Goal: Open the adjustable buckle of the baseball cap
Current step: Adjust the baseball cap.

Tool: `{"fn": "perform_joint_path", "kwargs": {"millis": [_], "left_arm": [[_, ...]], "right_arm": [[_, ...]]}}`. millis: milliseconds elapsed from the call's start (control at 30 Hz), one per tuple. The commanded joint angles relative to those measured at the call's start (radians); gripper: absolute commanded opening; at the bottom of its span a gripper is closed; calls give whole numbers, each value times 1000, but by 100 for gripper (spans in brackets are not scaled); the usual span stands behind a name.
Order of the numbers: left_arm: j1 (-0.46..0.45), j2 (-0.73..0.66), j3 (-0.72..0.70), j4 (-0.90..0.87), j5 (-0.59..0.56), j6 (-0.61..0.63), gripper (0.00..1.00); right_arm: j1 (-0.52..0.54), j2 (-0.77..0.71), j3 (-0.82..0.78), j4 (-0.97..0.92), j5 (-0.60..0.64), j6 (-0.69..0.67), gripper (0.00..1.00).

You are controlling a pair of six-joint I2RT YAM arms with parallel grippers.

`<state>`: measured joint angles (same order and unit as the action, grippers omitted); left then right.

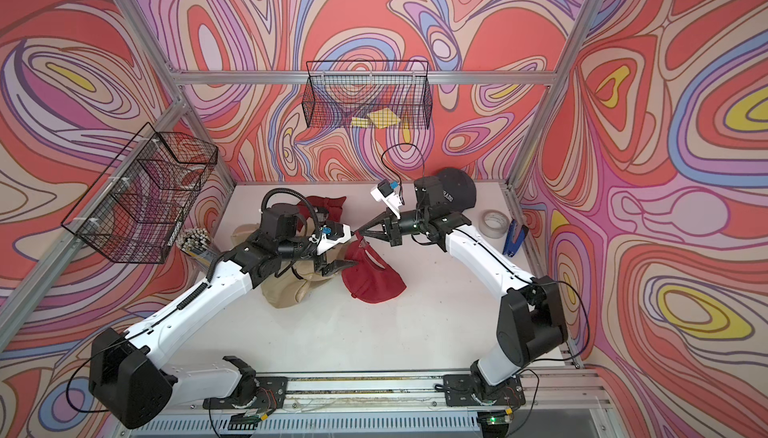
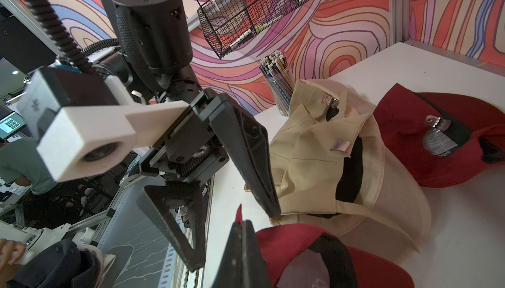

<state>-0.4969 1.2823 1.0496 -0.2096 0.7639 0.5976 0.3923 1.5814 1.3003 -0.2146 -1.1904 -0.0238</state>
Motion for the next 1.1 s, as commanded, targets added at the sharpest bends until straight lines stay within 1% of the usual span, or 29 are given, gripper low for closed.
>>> {"fn": "perform_joint_path", "kwargs": {"millis": [0,100,233,433,567,633,800,1067], "left_arm": [[-3,-6,-27,49,35,-58,81],[-2,4,-41,81,22,-64,79],[-3,16,-51,88,25,-22,76],[-3,-1,-82,163,10,6,72],[-3,4,-68,180,-17,12,65],[-2,10,-60,188,-14,5,63],[-9,21,-63,228,1,-12,63],[-29,44,-50,196,-4,14,62]], "right_arm": [[2,-4,3,61,-19,14,0],[1,-15,-10,111,-32,46,0],[1,-23,-28,179,-54,93,0],[2,-23,-41,203,-81,110,0],[2,-27,-61,244,-105,138,0],[2,-31,-74,272,-113,154,0],[2,-32,-90,322,-127,189,0],[3,-25,-95,390,-134,234,0]]}}
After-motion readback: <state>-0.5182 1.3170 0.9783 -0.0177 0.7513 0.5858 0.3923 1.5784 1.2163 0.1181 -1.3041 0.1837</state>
